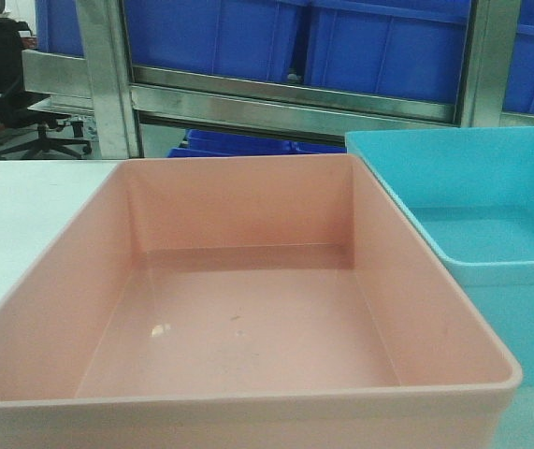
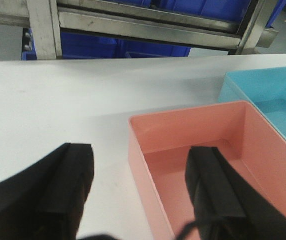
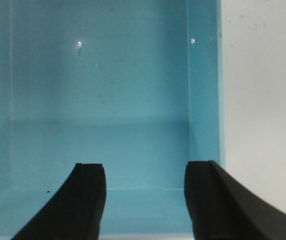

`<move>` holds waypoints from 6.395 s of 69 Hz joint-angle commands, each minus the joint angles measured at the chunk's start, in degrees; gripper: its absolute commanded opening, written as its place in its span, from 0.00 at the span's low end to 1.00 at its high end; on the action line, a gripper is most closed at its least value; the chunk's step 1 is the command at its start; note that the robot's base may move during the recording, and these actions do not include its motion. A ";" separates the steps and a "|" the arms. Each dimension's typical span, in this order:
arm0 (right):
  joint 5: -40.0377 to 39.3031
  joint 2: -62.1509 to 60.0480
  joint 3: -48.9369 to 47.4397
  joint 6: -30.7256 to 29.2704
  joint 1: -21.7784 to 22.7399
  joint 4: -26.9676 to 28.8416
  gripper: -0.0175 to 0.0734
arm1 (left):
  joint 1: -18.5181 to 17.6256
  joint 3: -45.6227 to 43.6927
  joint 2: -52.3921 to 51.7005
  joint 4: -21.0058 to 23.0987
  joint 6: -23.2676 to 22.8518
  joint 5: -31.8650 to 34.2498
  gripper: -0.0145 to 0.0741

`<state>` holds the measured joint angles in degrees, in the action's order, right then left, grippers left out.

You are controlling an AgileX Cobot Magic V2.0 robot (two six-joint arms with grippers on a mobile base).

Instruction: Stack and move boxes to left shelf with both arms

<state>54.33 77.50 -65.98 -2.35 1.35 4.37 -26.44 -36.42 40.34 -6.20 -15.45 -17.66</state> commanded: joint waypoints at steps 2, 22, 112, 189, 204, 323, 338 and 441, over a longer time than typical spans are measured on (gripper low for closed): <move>0.12 3.73 -6.89 -4.27 2.71 -0.15 0.69 | -0.01 -1.62 0.13 1.51 -0.18 2.65 0.53; 1.29 16.56 -17.06 -12.95 8.68 0.98 0.69 | -0.01 -1.62 0.13 1.64 -0.18 1.35 0.53; 12.79 22.34 -30.71 -13.82 8.96 3.23 0.25 | -0.01 -1.62 0.13 5.06 -0.18 1.22 0.53; 21.64 8.22 -31.64 17.22 -9.58 7.23 0.25 | -0.01 -1.62 0.13 4.60 -0.18 1.45 0.53; 18.63 7.90 -23.87 22.33 -18.02 7.23 0.25 | -0.01 -1.62 0.13 4.60 -0.18 1.45 0.53; -0.48 8.21 -12.74 26.16 -27.99 9.59 0.25 | -0.01 -1.62 0.13 4.60 -0.18 1.23 0.53; -0.73 8.21 -12.07 26.16 -27.99 9.59 0.25 | -0.01 -1.62 0.13 4.60 -0.18 1.23 0.53; -3.65 11.30 -6.92 19.40 -28.34 5.42 0.63 | -0.45 -27.89 28.73 7.60 -7.75 -35.31 0.53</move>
<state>51.51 91.14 -71.08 17.59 -26.92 10.56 -26.12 -60.24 67.10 1.53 -19.85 -51.84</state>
